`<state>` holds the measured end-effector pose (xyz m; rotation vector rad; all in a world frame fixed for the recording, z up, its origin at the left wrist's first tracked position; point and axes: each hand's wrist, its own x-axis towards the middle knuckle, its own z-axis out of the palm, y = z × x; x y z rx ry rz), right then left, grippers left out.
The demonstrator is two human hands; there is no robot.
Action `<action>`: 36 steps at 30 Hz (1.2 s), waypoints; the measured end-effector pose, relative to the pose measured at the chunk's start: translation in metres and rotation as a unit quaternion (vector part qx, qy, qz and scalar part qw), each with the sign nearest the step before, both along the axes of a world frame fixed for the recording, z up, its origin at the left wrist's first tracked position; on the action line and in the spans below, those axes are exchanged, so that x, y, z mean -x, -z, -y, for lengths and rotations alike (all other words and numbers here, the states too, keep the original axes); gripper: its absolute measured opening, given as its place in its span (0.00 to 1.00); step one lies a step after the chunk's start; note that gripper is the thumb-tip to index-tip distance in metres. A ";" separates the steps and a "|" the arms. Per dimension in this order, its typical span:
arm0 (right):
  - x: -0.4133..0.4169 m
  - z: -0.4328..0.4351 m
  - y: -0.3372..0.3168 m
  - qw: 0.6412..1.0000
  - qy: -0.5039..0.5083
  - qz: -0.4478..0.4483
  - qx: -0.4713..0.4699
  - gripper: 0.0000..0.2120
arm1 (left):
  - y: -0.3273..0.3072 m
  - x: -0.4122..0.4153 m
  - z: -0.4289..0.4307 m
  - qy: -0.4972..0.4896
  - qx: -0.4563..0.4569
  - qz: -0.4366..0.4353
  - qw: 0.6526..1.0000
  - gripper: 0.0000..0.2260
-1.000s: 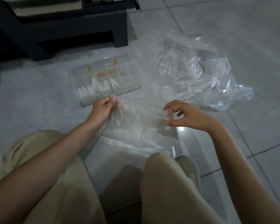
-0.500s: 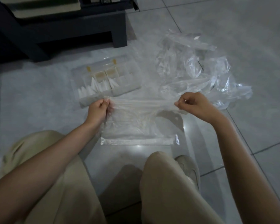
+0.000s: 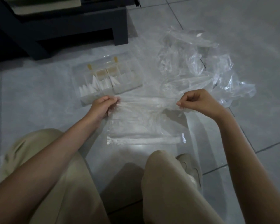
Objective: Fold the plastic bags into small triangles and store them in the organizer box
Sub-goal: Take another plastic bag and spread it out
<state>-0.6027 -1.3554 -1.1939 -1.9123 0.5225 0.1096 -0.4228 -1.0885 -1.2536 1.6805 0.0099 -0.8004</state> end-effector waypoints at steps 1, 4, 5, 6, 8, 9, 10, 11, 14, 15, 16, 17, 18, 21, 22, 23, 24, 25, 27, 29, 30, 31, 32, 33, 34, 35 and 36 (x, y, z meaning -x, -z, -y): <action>-0.001 -0.003 0.003 1.000 0.007 0.003 -0.001 0.06 | -0.001 0.001 0.001 -0.002 0.006 0.004 1.000 0.07; -0.003 -0.008 0.015 0.999 0.043 0.018 0.019 0.03 | 0.000 0.004 0.001 -0.010 -0.005 0.026 1.000 0.08; -0.004 -0.009 0.018 0.998 0.058 0.022 0.025 0.03 | 0.001 0.004 0.000 -0.021 -0.007 0.025 0.999 0.08; -0.005 -0.010 0.021 0.996 0.076 0.024 0.030 0.03 | 0.002 0.004 -0.001 -0.035 -0.008 0.018 0.999 0.08; -0.006 -0.010 0.026 0.992 0.116 0.030 0.037 0.05 | 0.003 0.001 -0.003 -0.065 0.002 -0.010 0.998 0.08; -0.007 -0.009 0.029 0.990 0.133 0.032 0.039 0.06 | 0.003 -0.001 -0.004 -0.079 0.011 -0.032 0.996 0.09; -0.008 -0.008 0.030 0.988 0.143 0.030 0.044 0.07 | 0.001 -0.003 -0.005 -0.086 0.014 -0.054 0.995 0.09; -0.010 -0.007 0.032 0.987 0.149 0.025 0.051 0.07 | 0.001 -0.006 -0.006 -0.080 0.011 -0.072 0.994 0.09; -0.015 -0.005 0.036 0.985 0.160 0.004 0.065 0.05 | -0.002 -0.010 -0.009 -0.053 -0.003 -0.095 0.994 0.08; -0.017 -0.005 0.037 0.984 0.166 -0.001 0.065 0.04 | -0.001 -0.011 -0.009 -0.053 -0.014 -0.086 0.995 0.08; -0.019 -0.005 0.037 0.983 0.170 -0.007 0.069 0.03 | 0.000 -0.010 -0.009 -0.057 -0.027 -0.065 0.996 0.08; -0.021 -0.006 0.039 0.982 0.169 -0.014 0.079 0.03 | 0.002 -0.010 -0.010 -0.059 -0.045 -0.034 0.997 0.08; -0.023 -0.006 0.040 0.982 0.164 -0.022 0.091 0.05 | 0.003 -0.010 -0.010 -0.058 -0.064 0.001 0.996 0.09; -0.031 -0.010 0.045 0.983 0.121 -0.063 0.124 0.08 | 0.006 -0.011 -0.012 -0.031 -0.099 0.073 0.992 0.08; -0.033 -0.012 0.045 0.982 0.105 -0.078 0.139 0.06 | 0.005 -0.011 -0.012 -0.024 -0.103 0.084 0.991 0.07; -0.035 -0.012 0.045 0.978 0.095 -0.089 0.161 0.05 | 0.006 -0.012 -0.012 -0.022 -0.103 0.094 0.990 0.04; -0.037 -0.013 0.044 0.973 0.086 -0.097 0.189 0.04 | 0.005 -0.012 -0.012 -0.024 -0.103 0.105 0.989 0.02; -0.039 -0.014 0.043 0.968 0.076 -0.101 0.216 0.05 | 0.005 -0.012 -0.012 -0.028 -0.104 0.119 0.987 0.04; -0.043 -0.013 0.044 0.963 0.071 -0.107 0.237 0.04 | 0.006 -0.012 -0.011 -0.039 -0.096 0.136 0.985 0.08; -0.047 -0.012 0.048 0.960 0.077 -0.119 0.243 0.03 | 0.005 -0.012 -0.009 -0.046 -0.092 0.135 0.985 0.09; -0.049 -0.011 0.051 0.959 0.078 -0.117 0.247 0.03 | 0.004 -0.012 -0.009 -0.047 -0.097 0.139 0.984 0.10; -0.050 -0.013 0.051 0.957 0.078 -0.112 0.256 0.03 | 0.003 -0.009 -0.008 -0.045 -0.112 0.154 0.981 0.10; -0.051 -0.016 0.051 0.954 0.082 -0.106 0.268 0.03 | 0.002 -0.005 -0.008 -0.039 -0.142 0.187 0.971 0.11; -0.051 -0.022 0.050 0.949 0.091 -0.102 0.284 0.04 | 0.000 0.001 -0.008 -0.027 -0.180 0.234 0.955 0.13; -0.050 -0.030 0.050 0.941 0.104 -0.097 0.307 0.07 | -0.001 0.010 -0.007 -0.002 -0.214 0.284 0.935 0.15; -0.048 -0.041 0.050 0.933 0.112 -0.084 0.332 0.11 | -0.003 0.020 -0.007 0.043 -0.237 0.331 0.912 0.16; -0.046 -0.054 0.051 0.926 0.110 -0.051 0.358 0.14 | -0.002 0.031 -0.007 0.109 -0.252 0.372 0.887 0.18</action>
